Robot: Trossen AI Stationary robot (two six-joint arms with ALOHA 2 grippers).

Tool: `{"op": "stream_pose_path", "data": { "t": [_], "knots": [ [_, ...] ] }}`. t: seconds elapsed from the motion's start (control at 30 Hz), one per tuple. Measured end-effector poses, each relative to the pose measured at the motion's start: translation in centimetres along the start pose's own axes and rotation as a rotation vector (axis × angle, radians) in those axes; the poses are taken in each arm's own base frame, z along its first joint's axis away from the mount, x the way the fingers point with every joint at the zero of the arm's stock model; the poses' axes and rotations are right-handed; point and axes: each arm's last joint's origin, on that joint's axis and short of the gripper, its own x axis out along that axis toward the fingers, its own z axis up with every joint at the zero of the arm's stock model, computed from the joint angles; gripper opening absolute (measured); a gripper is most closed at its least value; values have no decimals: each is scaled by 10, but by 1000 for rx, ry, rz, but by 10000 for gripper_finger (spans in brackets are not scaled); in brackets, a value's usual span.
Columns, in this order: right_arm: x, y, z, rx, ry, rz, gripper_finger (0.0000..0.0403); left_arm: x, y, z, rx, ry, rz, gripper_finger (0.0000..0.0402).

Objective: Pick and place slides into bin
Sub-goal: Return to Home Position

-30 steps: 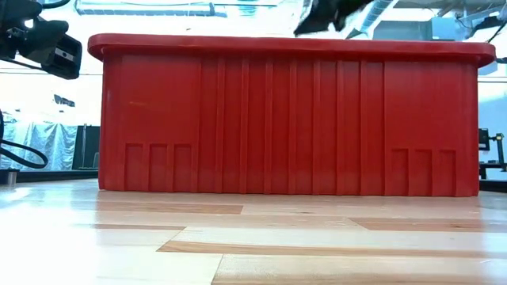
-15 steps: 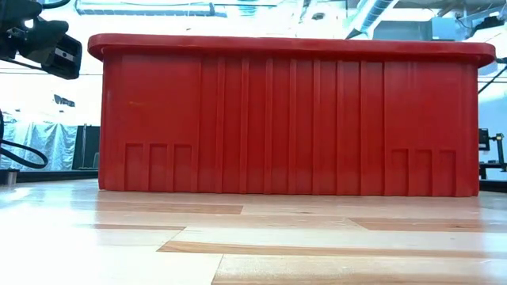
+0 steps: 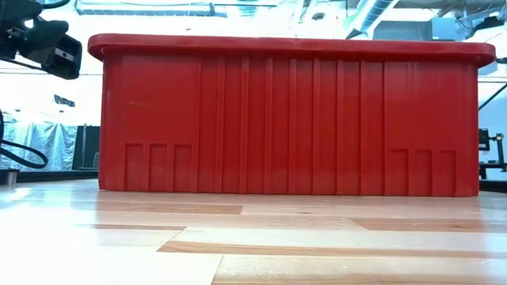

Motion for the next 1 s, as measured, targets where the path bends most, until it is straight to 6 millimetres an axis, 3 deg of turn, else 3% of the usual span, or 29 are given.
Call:
{"op": "stream_pose_path", "data": {
  "t": [0.5,0.8,1.0],
  "knots": [
    [-30,10,-108,18,-106,364,65,0,0,0,0,0,-1,121],
    [-28,14,-160,25,-93,491,65,0,0,0,0,0,0,121],
    [-25,18,-185,26,-116,547,65,0,0,0,0,0,-1,121]
  ]
}}
